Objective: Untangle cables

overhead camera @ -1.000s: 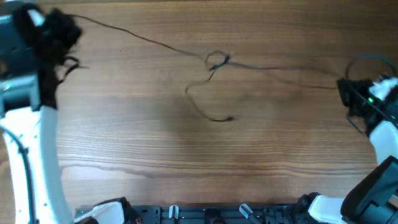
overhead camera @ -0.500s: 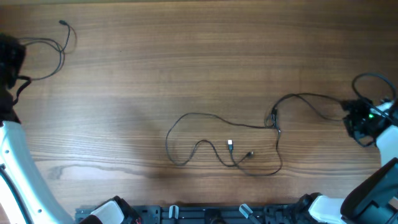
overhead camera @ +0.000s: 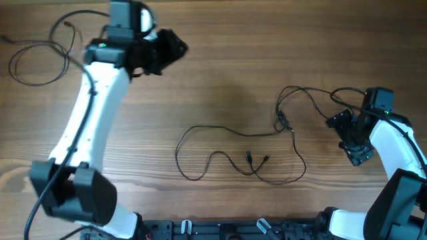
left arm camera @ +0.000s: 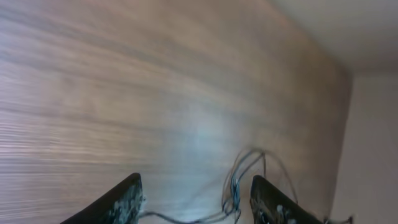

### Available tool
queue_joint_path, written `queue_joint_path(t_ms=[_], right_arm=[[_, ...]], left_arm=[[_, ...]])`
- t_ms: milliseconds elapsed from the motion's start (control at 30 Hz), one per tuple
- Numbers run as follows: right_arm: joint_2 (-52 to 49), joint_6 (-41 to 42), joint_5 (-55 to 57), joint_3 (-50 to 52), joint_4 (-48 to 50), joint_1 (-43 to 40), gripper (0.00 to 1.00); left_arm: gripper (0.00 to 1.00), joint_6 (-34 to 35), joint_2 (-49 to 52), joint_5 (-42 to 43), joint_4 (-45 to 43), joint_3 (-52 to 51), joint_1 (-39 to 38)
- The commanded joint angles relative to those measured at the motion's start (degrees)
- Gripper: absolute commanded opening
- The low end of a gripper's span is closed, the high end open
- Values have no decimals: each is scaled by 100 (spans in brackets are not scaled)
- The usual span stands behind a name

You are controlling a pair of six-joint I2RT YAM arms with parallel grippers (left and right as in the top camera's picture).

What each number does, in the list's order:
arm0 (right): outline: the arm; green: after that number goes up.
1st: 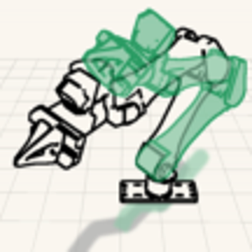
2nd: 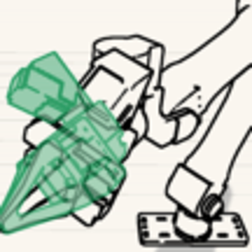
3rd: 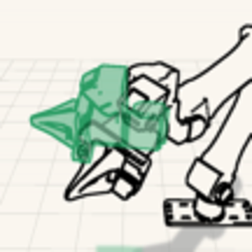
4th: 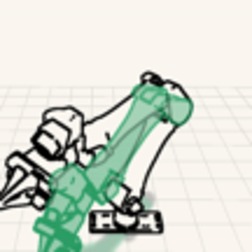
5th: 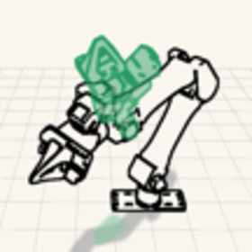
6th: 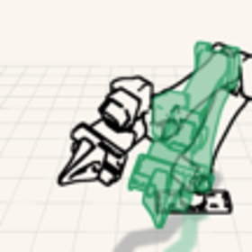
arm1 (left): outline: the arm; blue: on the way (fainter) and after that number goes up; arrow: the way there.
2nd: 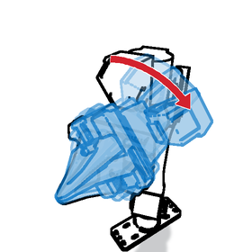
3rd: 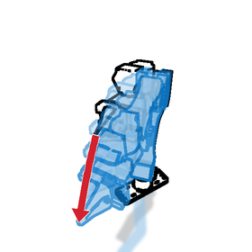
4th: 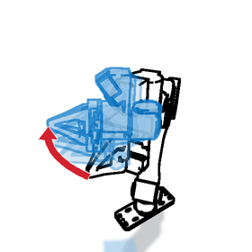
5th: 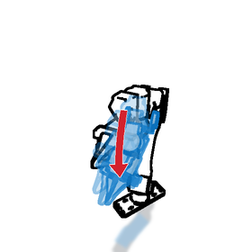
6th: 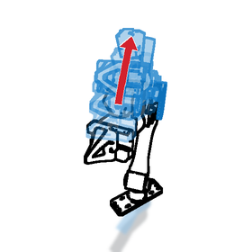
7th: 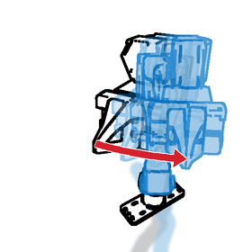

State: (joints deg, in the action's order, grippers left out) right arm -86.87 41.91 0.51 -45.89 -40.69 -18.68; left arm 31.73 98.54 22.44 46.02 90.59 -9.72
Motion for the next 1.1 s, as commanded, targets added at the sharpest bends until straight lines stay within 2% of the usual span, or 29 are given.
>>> queue_joint_path(t_ms=[0, 67, 100, 133, 167, 200, 267, 300, 400, 467, 567, 700, 867, 967, 1067], right_arm=[[85, -2625, -2374, -85, 367, 2, 100], [85, -3624, -5147, -341, 310, 2, 100], [85, -3794, -6922, -487, 542, 2, 100], [85, -3676, -7809, -501, 1176, 2, 100], [85, -3318, -7707, -501, 1683, 2, 99], [85, -2218, -6404, -501, 2243, 13, 100], [85, -1875, -5346, -501, 2212, 13, 100], [85, -1504, -4607, -501, 2046, 13, 100], [85, -658, -3340, -501, 1569, 13, 100], [85, -575, -3228, -501, 1484, 13, 100], [85, -575, -2981, -501, 1381, 13, 100], [85, -592, -2787, -501, 1141, 13, 100], [85, -765, -2682, -501, 938, 13, 100], [85, -765, -2682, -501, 872, 13, 100], [85, -852, -2684, -501, 859, 13, 100]], left_arm=[[60, -153, 463, 46, -42, 15, -627], [61, -151, 640, 46, -107, 15, -859], [61, -149, 695, 50, -144, 15, -984], [62, -149, 697, 50, -164, 15, -1093], [61, -146, 697, 50, -195, 15, -1178], [60, -149, 706, 48, -264, 15, -1346], [42, -149, 734, 44, -385, 15, -1545], [38, -149, 780, 46, -494, 15, -1696], [38, -151, 1104, 44, -863, 15, -2188], [37, -162, 1486, -216, -1158, 15, -2621], [35, -750, 1991, -682, -1635, 15, -3130], [31, -730, 2566, -1718, -1871, 15, -3801], [29, -728, 2881, -1965, -2334, 15, -4006], [24, -426, 2942, -2601, -2509, 15, -4000], [25, -426, 3012, -2614, -2754, 15, -4002]])
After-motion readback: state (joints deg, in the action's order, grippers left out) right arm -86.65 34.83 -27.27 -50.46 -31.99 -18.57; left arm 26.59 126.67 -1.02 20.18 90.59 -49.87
